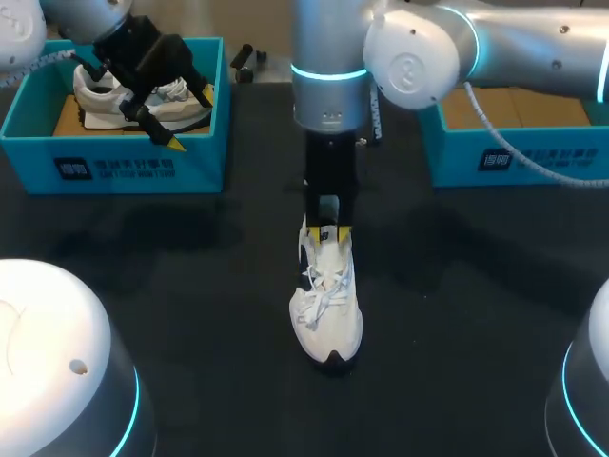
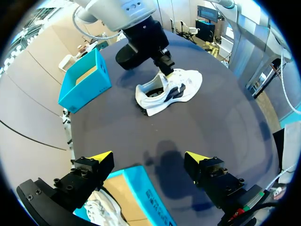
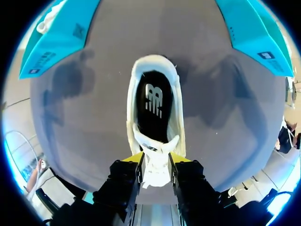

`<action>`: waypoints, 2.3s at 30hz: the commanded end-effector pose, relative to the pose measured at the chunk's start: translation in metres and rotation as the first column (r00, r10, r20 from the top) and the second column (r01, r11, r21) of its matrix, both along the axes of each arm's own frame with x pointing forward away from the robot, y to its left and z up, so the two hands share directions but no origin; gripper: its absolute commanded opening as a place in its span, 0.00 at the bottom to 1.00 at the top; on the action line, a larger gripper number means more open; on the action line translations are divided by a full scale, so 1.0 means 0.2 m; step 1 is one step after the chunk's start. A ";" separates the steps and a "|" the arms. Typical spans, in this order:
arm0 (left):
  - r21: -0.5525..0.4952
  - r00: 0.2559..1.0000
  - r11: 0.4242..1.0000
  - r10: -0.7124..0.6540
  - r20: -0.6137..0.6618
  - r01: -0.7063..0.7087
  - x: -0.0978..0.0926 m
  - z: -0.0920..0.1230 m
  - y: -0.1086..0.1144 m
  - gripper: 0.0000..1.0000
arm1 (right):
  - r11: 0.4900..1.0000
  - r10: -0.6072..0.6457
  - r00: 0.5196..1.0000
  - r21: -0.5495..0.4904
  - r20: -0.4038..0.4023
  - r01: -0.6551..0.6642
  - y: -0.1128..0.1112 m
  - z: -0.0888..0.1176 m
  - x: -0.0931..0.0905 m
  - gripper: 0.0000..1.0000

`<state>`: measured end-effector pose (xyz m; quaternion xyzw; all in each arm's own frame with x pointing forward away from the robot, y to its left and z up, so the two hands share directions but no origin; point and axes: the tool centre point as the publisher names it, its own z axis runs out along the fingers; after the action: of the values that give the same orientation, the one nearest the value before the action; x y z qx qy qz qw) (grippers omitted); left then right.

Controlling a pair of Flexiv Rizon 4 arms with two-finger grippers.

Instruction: Take the shoe out of the shoebox, open the shoe tongue, remove and reinsert the insole, then place the shoe into the shoebox

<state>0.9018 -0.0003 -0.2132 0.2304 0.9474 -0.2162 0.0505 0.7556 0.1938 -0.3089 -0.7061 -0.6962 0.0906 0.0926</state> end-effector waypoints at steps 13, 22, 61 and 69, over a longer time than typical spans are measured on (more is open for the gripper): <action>0.002 1.000 1.000 0.000 0.000 0.000 0.00 0.00 0.00 1.00 | 0.999 0.038 0.999 0.002 0.031 -0.038 -0.03 -0.05 0.10 0.24; 0.002 1.000 1.000 0.000 0.000 0.000 0.00 0.00 0.00 1.00 | 0.996 0.067 0.997 0.048 0.031 -0.069 -0.02 -0.18 0.14 0.22; 0.002 1.000 1.000 0.000 0.000 0.000 0.00 0.00 0.00 1.00 | 0.771 0.632 0.679 -0.217 0.373 -0.599 -0.03 0.13 0.36 1.00; 0.002 1.000 1.000 0.000 0.000 0.000 0.00 0.00 0.00 1.00 | 0.630 0.773 0.557 -0.258 0.305 -0.733 -0.05 0.08 0.35 1.00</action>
<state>0.9018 -0.0003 -0.2132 0.2304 0.9474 -0.2162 0.0505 0.8264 0.1857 -0.2874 -0.3953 -0.9094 -0.0004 -0.1293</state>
